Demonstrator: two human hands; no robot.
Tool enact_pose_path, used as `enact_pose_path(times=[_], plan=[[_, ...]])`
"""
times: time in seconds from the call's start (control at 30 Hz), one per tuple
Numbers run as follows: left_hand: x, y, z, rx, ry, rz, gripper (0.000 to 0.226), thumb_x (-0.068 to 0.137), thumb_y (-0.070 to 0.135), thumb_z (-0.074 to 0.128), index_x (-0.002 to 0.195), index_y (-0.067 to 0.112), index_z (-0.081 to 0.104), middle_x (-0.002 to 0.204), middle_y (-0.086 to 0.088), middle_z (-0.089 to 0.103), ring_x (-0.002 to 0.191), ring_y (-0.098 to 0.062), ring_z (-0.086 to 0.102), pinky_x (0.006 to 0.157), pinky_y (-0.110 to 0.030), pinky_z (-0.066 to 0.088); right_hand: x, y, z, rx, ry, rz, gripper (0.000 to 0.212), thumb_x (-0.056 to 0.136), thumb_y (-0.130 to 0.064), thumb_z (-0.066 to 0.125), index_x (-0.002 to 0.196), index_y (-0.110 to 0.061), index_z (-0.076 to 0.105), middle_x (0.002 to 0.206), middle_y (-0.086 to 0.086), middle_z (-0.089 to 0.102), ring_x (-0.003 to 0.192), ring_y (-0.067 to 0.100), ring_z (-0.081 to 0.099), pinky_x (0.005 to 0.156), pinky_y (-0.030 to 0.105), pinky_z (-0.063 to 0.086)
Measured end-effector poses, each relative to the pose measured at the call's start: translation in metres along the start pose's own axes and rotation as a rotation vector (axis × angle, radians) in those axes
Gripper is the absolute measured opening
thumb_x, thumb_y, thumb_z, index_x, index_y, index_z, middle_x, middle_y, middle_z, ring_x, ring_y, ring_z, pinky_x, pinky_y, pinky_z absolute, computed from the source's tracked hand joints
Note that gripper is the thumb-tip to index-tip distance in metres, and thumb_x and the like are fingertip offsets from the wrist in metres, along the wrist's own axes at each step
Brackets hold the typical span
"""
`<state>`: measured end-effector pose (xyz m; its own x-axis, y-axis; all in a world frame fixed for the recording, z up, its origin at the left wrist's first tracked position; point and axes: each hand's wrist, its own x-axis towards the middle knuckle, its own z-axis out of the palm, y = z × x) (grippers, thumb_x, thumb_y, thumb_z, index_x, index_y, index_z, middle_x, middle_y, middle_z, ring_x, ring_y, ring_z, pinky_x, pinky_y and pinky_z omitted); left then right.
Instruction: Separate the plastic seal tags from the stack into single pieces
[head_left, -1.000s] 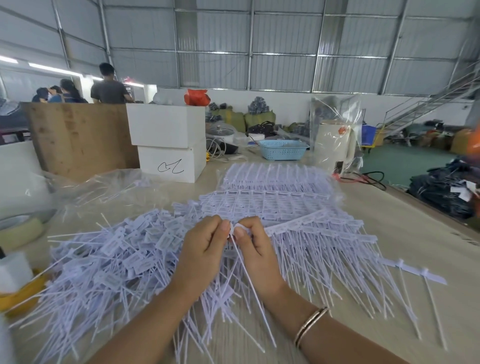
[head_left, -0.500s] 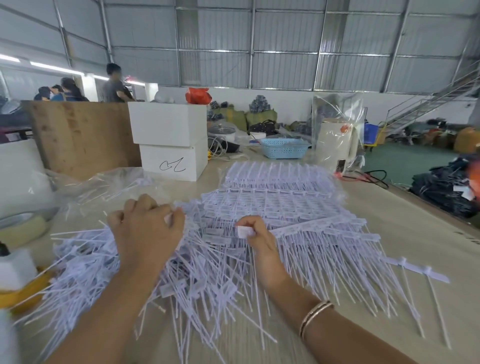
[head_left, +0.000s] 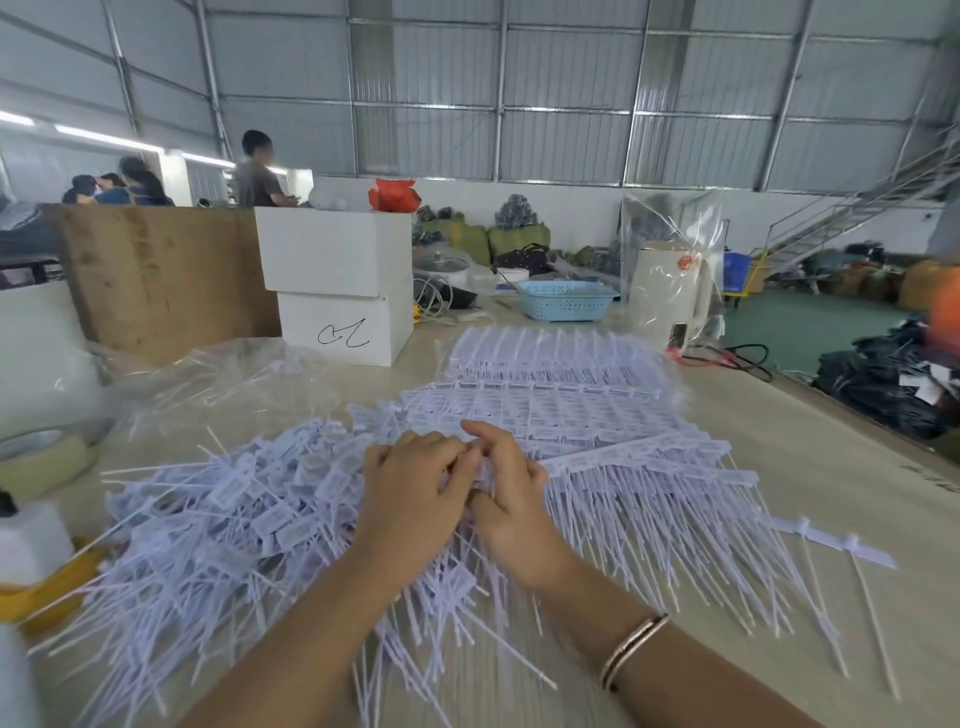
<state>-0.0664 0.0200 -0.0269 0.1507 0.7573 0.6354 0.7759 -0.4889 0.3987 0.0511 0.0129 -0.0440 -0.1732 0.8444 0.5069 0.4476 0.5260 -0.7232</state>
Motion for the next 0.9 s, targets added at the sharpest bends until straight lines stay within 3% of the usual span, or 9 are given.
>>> enact_pose_path(times=[0.07,0.17,0.23,0.3,0.4,0.47,0.57,0.77,0.9], plan=[[0.002,-0.01,-0.005,-0.174,0.011,-0.046,0.032,0.097,0.024,0.049,0.065,0.028,0.05,0.062,0.005,0.05,0.067,-0.014,0.048,0.076,-0.037,0.032,0.006,-0.003,-0.018,-0.004,-0.062,0.027,0.042,0.082,-0.025,0.04,0.117,-0.048,0.039,0.116,-0.01,0.053,0.118,0.003,0.035,0.101,0.017,0.009],[0.005,-0.02,-0.014,-0.249,0.002,-0.09,0.031,0.096,0.017,0.051,0.066,0.013,0.057,0.06,-0.004,0.051,0.06,-0.017,0.048,0.077,-0.044,0.038,0.024,-0.002,-0.044,-0.247,-0.217,0.028,0.017,0.097,-0.03,0.048,0.111,-0.037,0.056,0.11,-0.015,0.055,0.114,0.0,0.04,0.109,0.031,0.002],[0.006,-0.021,-0.014,-0.266,-0.039,-0.103,0.029,0.098,0.019,0.049,0.073,0.007,0.06,0.061,-0.007,0.054,0.055,-0.015,0.046,0.075,-0.041,0.036,0.035,-0.005,-0.051,-0.322,-0.357,0.027,0.009,0.096,-0.03,0.052,0.103,-0.029,0.057,0.103,-0.012,0.059,0.106,0.006,0.049,0.109,0.035,0.016],[0.006,-0.02,-0.012,-0.275,-0.072,-0.104,0.027,0.099,0.021,0.047,0.077,0.01,0.059,0.065,-0.008,0.06,0.052,-0.012,0.044,0.073,-0.038,0.035,0.046,-0.012,-0.057,-0.282,-0.469,0.031,0.007,0.095,-0.027,0.055,0.1,-0.022,0.056,0.099,-0.004,0.061,0.095,0.012,0.055,0.092,0.024,0.037],[0.008,-0.019,-0.013,-0.304,-0.051,-0.11,0.028,0.099,0.023,0.045,0.078,0.01,0.057,0.069,-0.008,0.064,0.047,-0.004,0.046,0.061,-0.023,0.034,0.06,-0.021,-0.066,-0.289,-0.611,0.087,0.006,0.095,-0.033,0.054,0.096,-0.027,0.053,0.087,-0.016,0.053,0.07,-0.009,0.051,0.064,0.005,0.038],[0.009,-0.019,-0.014,-0.34,-0.054,-0.142,0.03,0.098,0.025,0.045,0.078,0.007,0.057,0.069,-0.01,0.063,0.045,0.0,0.046,0.05,-0.016,0.033,0.067,-0.024,-0.07,-0.318,-0.642,0.114,0.007,0.094,-0.035,0.055,0.09,-0.03,0.055,0.078,-0.017,0.052,0.062,-0.009,0.052,0.066,0.008,0.04],[0.012,-0.017,-0.014,-0.398,-0.071,-0.21,0.035,0.094,0.036,0.051,0.074,0.008,0.059,0.069,-0.013,0.062,0.045,-0.004,0.043,0.049,-0.017,0.032,0.073,-0.028,-0.07,-0.314,-0.64,0.098,0.009,0.093,-0.032,0.058,0.087,-0.025,0.059,0.065,-0.019,0.053,0.058,-0.001,0.051,0.067,0.02,0.042],[0.025,-0.015,-0.019,-0.677,-0.058,-0.387,0.038,0.094,0.028,0.055,0.058,0.02,0.062,0.049,0.009,0.059,0.047,0.0,0.054,0.05,-0.007,0.039,0.068,-0.03,-0.067,-0.229,-0.441,-0.081,0.008,0.089,-0.019,0.064,0.088,-0.011,0.067,0.061,-0.023,0.056,0.055,-0.005,0.047,0.06,0.01,0.035],[0.026,-0.012,-0.016,-0.943,-0.051,-0.518,0.037,0.093,0.028,0.056,0.058,0.019,0.065,0.054,0.005,0.058,0.051,-0.006,0.05,0.066,-0.024,0.039,0.062,-0.033,-0.062,-0.259,-0.261,-0.258,0.012,0.089,-0.018,0.065,0.081,-0.008,0.065,0.066,-0.012,0.053,0.058,0.002,0.046,0.058,0.015,0.035]])
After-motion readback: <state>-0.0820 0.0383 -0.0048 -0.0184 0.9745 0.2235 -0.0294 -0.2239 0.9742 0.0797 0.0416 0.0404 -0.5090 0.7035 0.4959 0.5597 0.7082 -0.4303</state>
